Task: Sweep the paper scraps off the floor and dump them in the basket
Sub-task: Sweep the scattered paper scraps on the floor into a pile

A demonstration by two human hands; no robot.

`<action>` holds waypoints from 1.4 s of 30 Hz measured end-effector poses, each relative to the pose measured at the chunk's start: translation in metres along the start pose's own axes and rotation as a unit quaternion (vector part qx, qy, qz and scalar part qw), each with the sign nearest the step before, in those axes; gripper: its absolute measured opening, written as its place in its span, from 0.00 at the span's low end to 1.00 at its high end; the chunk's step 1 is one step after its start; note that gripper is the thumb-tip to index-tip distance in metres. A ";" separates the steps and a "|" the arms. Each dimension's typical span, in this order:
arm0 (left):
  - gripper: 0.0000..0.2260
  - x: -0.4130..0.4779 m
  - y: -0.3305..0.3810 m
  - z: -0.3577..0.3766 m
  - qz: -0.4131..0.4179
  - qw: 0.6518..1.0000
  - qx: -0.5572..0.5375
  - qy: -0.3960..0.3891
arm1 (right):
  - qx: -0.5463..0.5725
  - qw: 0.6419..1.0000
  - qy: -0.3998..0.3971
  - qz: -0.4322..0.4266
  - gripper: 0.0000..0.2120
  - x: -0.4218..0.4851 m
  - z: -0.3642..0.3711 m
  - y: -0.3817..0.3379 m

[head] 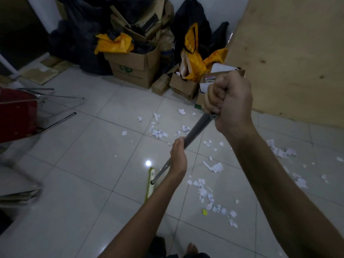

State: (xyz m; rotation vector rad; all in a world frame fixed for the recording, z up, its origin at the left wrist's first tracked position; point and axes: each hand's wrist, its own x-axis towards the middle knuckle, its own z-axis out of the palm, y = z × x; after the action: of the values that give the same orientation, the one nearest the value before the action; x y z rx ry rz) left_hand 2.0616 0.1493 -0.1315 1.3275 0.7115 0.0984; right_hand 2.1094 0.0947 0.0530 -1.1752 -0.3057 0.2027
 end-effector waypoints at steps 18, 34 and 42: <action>0.12 0.149 0.047 -0.169 0.066 0.981 0.011 0.180 | 0.103 0.990 -0.090 -0.036 0.19 0.099 0.143 0.157; 0.13 0.257 0.027 -0.200 0.082 0.985 0.050 0.142 | 0.065 0.990 -0.125 0.008 0.16 0.179 0.141 0.234; 0.13 0.274 0.011 -0.178 0.081 0.987 0.065 0.119 | 0.080 0.985 -0.115 0.097 0.19 0.193 0.113 0.234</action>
State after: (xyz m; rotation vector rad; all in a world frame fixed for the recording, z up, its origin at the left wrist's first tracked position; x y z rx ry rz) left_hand 2.1877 0.4275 -0.2472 1.5126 0.8217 0.3512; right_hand 2.2535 0.3417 -0.0986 -1.0219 -0.3708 0.5264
